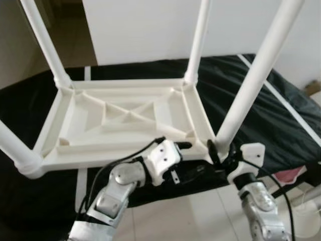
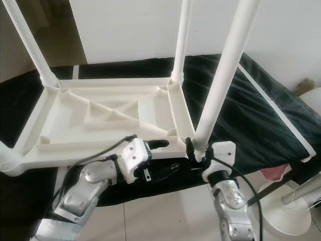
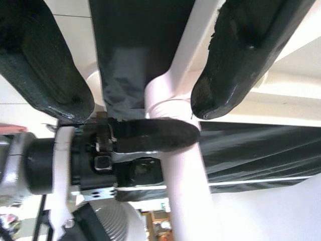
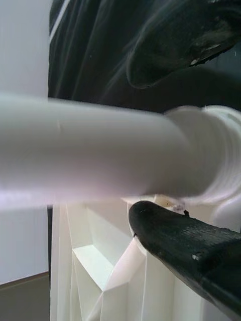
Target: Building children table
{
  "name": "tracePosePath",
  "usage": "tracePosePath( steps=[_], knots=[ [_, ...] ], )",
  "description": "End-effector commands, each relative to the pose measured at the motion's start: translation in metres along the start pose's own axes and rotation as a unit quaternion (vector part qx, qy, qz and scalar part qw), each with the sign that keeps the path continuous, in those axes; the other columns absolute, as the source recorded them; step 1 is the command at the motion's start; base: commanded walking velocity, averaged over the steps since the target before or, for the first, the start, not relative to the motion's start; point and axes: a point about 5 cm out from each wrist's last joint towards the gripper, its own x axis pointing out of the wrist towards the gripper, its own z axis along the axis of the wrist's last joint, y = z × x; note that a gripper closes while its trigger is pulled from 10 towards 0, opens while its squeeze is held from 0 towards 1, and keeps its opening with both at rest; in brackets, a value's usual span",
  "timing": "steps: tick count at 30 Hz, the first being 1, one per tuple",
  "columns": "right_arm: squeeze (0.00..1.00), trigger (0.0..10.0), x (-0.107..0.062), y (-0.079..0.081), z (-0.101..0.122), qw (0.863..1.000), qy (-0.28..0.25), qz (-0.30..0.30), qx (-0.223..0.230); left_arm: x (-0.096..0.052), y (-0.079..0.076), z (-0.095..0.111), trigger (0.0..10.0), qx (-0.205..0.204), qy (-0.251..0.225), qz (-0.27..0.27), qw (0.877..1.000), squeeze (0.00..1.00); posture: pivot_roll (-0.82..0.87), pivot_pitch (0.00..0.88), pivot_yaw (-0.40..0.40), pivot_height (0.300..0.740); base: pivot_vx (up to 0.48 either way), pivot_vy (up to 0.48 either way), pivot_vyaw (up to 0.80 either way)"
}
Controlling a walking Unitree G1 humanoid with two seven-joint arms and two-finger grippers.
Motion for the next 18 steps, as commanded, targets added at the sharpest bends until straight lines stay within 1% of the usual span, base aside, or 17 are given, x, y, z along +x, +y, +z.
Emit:
tracePosePath(
  steps=[1, 7, 9, 11, 14, 15, 16, 18],
  knots=[
    [0.00, 10.0, -0.001, -0.002, -0.003, 1.000, 0.005, 0.008, 0.003, -0.001, 0.000, 0.001, 10.0, -0.002, 0.001, -0.005, 1.000, 0.00, -0.04, 0.030, -0.059, 0.740, 0.000, 0.000, 0.00],
    [0.00, 10.0, 0.005, -0.006, -0.004, 1.000, 0.005, 0.026, -0.003, 0.001, -0.001, 0.003, 10.0, 0.003, 0.001, -0.009, 1.000, 0.00, -0.04, 0.025, -0.054, 0.740, 0.000, 0.000, 0.00],
    [0.00, 10.0, 0.008, -0.006, -0.007, 0.999, 0.014, 0.046, 0.005, 0.001, -0.002, 0.003, 10.0, 0.010, 0.004, -0.017, 1.000, 0.00, -0.03, 0.018, -0.050, 0.740, 0.000, 0.000, 0.00],
    [0.00, 10.0, 0.008, -0.005, -0.009, 0.998, 0.018, 0.052, 0.009, 0.000, -0.001, 0.003, 10.0, 0.011, 0.005, -0.019, 1.000, 0.00, -0.03, 0.019, -0.050, 0.740, 0.000, 0.000, 0.00],
    [0.00, 10.0, 0.011, 0.000, -0.016, 0.997, 0.033, 0.072, 0.018, -0.003, -0.001, 0.005, 10.0, 0.010, 0.008, -0.035, 0.999, 0.00, -0.02, 0.023, -0.052, 0.740, 0.000, 0.000, 0.00],
    [0.00, 10.0, 0.013, 0.005, -0.019, 0.995, 0.039, 0.090, 0.020, -0.006, 0.000, 0.005, 10.0, 0.011, 0.011, -0.040, 0.999, 0.00, -0.02, 0.025, -0.052, 0.740, 0.000, 0.000, 0.00],
    [0.00, 10.0, 0.013, 0.005, -0.019, 0.995, 0.039, 0.090, 0.020, -0.006, 0.000, 0.005, 10.0, 0.011, 0.011, -0.040, 0.999, 0.00, -0.02, 0.025, -0.052, 0.740, 0.000, 0.000, 0.00],
    [0.00, 10.0, 0.017, 0.014, -0.023, 0.992, 0.044, 0.117, 0.022, -0.010, 0.002, 0.006, 10.0, 0.013, 0.014, -0.045, 0.999, 0.00, -0.02, 0.029, -0.047, 0.740, 0.000, 0.000, 0.00]
  ],
)
